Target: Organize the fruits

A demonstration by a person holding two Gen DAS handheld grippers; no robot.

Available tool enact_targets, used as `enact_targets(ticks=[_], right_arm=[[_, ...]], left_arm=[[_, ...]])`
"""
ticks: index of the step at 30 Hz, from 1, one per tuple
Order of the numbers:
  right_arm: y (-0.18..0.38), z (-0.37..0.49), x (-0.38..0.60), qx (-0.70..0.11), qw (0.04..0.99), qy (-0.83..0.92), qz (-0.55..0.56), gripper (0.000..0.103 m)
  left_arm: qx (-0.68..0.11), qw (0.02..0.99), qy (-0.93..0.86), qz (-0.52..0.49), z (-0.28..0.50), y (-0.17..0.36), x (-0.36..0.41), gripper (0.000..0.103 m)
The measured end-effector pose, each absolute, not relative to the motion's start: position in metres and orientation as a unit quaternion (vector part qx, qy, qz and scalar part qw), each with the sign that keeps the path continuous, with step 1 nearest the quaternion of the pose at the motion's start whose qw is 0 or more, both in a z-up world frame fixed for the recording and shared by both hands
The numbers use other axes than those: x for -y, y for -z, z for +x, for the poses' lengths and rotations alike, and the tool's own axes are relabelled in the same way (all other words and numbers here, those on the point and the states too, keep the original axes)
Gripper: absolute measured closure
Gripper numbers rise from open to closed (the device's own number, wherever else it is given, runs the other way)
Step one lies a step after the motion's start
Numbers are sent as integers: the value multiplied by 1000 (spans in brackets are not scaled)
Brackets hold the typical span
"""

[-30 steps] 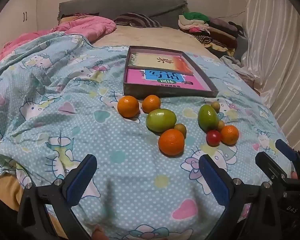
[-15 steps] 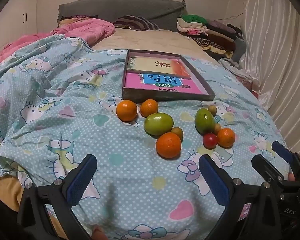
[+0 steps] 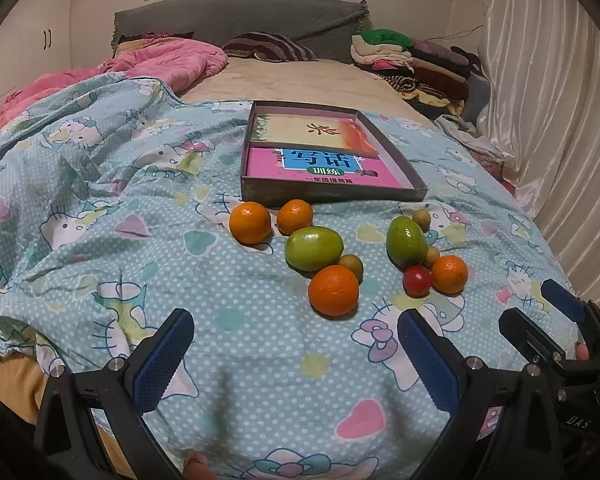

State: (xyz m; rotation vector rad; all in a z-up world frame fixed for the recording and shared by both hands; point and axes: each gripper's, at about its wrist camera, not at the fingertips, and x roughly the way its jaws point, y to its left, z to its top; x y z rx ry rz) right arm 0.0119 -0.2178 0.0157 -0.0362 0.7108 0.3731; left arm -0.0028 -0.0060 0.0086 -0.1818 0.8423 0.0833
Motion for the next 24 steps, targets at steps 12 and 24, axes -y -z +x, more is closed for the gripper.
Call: enact_targets(ticks=[12, 24], right_arm=[[-14, 13, 218, -347, 921, -177, -21, 0], [-14, 14, 220, -349, 921, -175, -20, 0]], left_arm=[[-409, 907, -39, -88, -3, -10, 6, 0], [-409, 907, -37, -89, -2, -11, 6, 0]])
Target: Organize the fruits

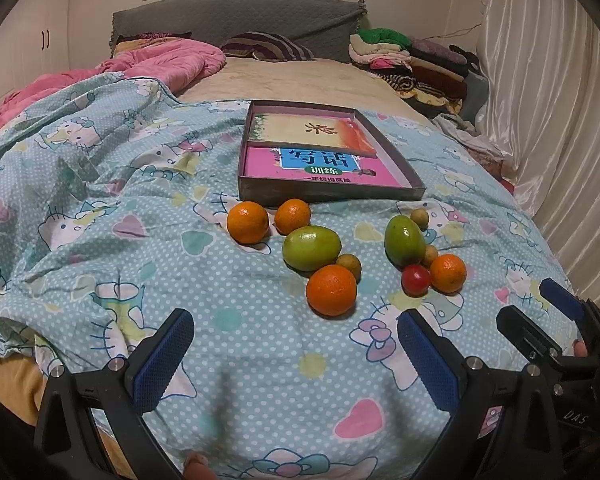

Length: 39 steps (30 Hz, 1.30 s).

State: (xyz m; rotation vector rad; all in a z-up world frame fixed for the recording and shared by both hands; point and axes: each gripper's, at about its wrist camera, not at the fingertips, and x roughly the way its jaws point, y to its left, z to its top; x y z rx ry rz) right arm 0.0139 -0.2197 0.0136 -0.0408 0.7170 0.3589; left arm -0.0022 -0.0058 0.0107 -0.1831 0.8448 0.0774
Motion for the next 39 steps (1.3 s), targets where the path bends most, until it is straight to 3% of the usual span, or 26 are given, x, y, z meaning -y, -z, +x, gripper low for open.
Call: enact_targets(ticks=[39], right_arm=[[15, 59, 218, -389, 904, -171, -57, 0]], left_arm=[[-454, 887, -3, -84, 27, 16, 7, 1]])
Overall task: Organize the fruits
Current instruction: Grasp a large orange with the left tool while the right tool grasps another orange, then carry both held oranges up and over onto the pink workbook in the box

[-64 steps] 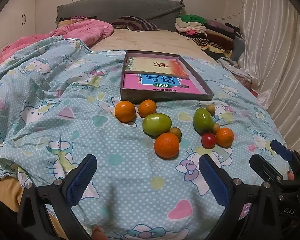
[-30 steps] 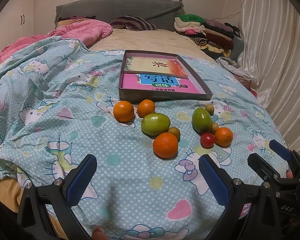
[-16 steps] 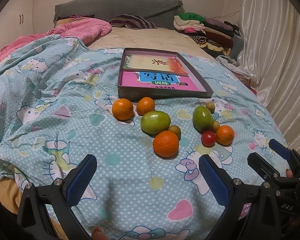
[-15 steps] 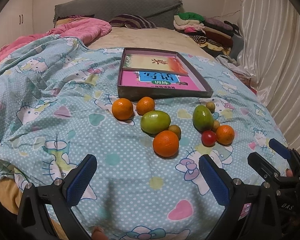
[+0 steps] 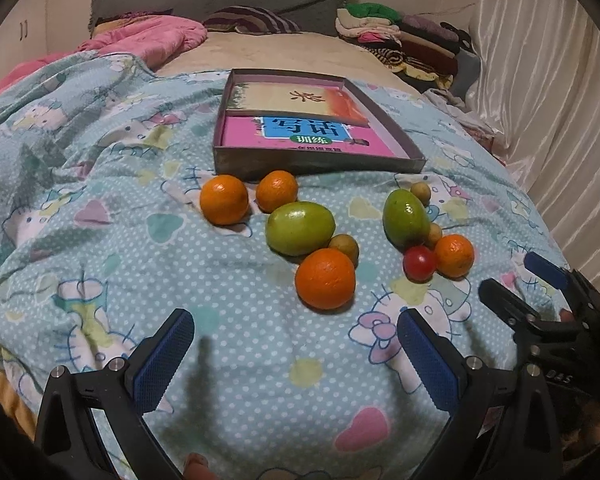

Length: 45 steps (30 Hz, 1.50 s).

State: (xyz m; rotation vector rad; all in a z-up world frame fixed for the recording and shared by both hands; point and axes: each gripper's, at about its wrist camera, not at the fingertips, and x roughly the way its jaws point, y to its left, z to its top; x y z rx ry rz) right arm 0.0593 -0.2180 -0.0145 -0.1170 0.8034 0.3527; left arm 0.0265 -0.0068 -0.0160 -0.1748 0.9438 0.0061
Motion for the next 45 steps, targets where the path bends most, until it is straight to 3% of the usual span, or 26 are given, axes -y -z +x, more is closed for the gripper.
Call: enact_targets(ticks=[9, 13, 25, 30, 45], right_arm=[[32, 89, 210, -403, 895, -180, -66, 7], [36, 96, 206, -408, 889, -194, -69, 29], [46, 101, 198, -426, 866, -255, -50, 62], [46, 99, 199, -425, 864, -265, -47, 64], [17, 108, 229, -399, 888, -230, -3, 64]], left_arm=[[-466, 882, 11, -71, 43, 22, 18, 17], [-471, 879, 20, -74, 48, 25, 20, 27], [-480, 872, 29, -87, 62, 34, 20, 51], [-483, 871, 21, -85, 67, 41, 20, 64], [-463, 880, 35, -101, 59, 16, -2, 67]])
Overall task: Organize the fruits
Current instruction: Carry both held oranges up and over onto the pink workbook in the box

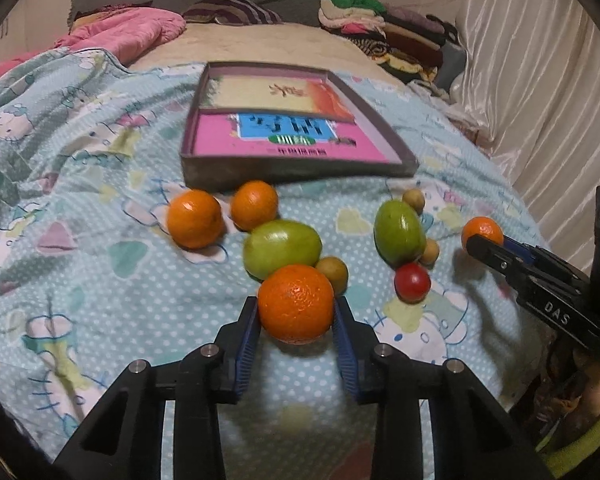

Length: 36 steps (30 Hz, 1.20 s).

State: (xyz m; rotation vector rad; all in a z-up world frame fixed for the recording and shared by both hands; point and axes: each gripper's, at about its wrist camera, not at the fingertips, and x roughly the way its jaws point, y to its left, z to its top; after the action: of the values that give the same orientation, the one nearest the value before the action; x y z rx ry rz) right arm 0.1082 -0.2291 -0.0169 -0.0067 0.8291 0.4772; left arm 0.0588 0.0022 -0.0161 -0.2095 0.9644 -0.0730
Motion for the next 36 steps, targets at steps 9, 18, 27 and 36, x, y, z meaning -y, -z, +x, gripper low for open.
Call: enact_targets(ticks=[9, 18, 27, 36], right_arm=[[-10, 136, 221, -372, 898, -234, -6, 64], [-18, 176, 203, -370, 897, -244, 1, 64], [-13, 204, 183, -375, 891, -256, 1, 64], [-1, 222, 168, -393, 881, -261, -15, 64]], left_arm=[[-438, 891, 10, -117, 83, -9, -29, 67], [-441, 888, 1, -128, 125, -8, -41, 67], [-441, 891, -10, -109, 163, -7, -45, 67], [-460, 884, -10, -86, 197, 9, -41, 67]])
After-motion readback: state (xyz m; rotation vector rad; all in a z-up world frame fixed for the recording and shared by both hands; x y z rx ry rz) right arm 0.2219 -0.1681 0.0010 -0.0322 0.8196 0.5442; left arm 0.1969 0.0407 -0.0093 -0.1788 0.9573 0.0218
